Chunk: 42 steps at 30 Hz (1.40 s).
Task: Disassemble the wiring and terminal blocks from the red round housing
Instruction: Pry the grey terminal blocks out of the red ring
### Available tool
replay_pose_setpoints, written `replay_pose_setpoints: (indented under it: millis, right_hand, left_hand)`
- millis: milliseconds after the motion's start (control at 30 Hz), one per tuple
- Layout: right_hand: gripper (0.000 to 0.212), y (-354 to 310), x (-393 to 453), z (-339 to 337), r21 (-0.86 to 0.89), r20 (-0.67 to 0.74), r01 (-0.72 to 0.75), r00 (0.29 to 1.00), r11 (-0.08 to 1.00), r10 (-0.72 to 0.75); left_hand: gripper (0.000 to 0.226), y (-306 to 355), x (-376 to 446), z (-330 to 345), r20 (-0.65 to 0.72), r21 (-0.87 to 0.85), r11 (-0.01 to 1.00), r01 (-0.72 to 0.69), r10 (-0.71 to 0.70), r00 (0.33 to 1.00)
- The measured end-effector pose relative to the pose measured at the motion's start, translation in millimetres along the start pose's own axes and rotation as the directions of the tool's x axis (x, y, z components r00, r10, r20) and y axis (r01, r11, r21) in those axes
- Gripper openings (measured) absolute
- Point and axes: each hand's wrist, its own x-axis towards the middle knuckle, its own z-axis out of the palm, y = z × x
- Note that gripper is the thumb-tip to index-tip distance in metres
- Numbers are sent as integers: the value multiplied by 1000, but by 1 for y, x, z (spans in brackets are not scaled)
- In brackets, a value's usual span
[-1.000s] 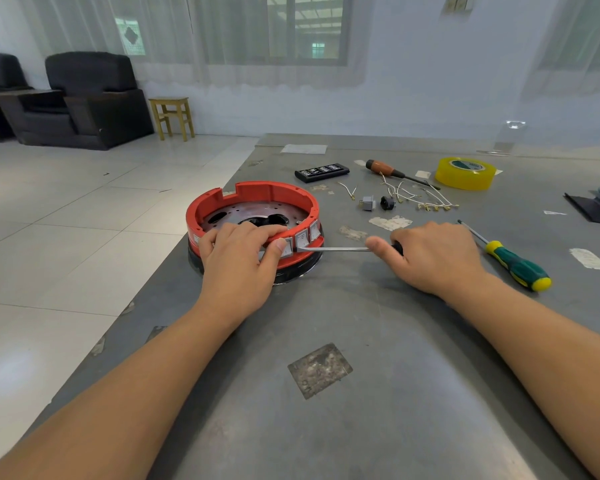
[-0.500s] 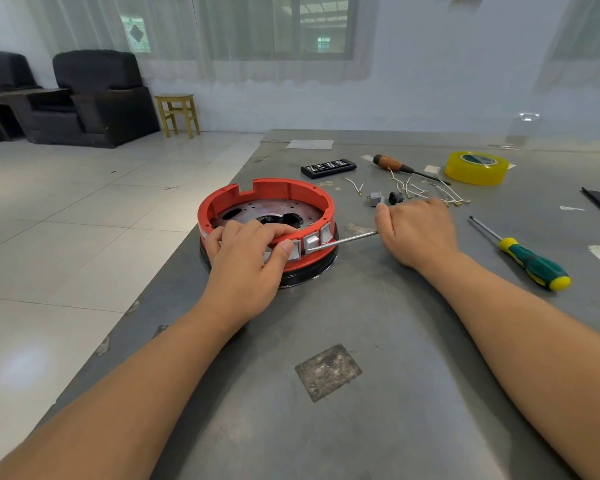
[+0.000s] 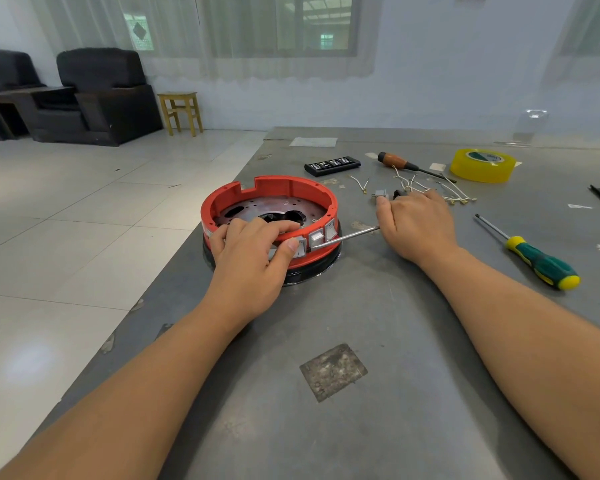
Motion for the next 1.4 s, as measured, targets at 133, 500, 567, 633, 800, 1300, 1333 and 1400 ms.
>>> replay_pose_setpoints:
  millis: [133, 500, 567, 633, 800, 1300, 1333, 1400]
  right_hand:
    - [63, 6, -14, -8, -65, 3, -28, 1000, 997, 28]
    - [57, 3, -38, -30, -151, 85, -99, 990, 984, 113]
    - [59, -1, -38, -32, -143, 66, -82, 994, 986, 92]
    - [62, -2, -37, -32, -141, 63, -72, 995, 987, 81]
    - [61, -8, -36, -29, -143, 55, -80, 995, 986, 89]
    - [60, -11, -20, -22, -94, -93, -32, 995, 995, 24]
    - [59, -11, -19, -21, -88, -106, -27, 994, 996, 18]
    - [59, -12, -15, -19, -70, -130, -32, 991, 997, 22]
  left_hand:
    - [45, -1, -1, -1, -11, -17, 1000, -8, 8, 1000]
    - [34, -1, -2, -4, -52, -96, 995, -3, -2, 999]
    - [35, -1, -1, -4, -52, -98, 995, -4, -1, 999]
    - [34, -2, -2, -5, -52, -99, 995, -10, 5, 999]
    - [30, -2, -2, -7, -42, -114, 993, -12, 7, 999]
    - [14, -5, -2, -13, -5, -144, 988, -58, 57, 998]
    - [14, -5, -2, -14, 1, -146, 987, -61, 62, 998]
    - [15, -6, -2, -14, 12, -148, 987, -66, 68, 998]
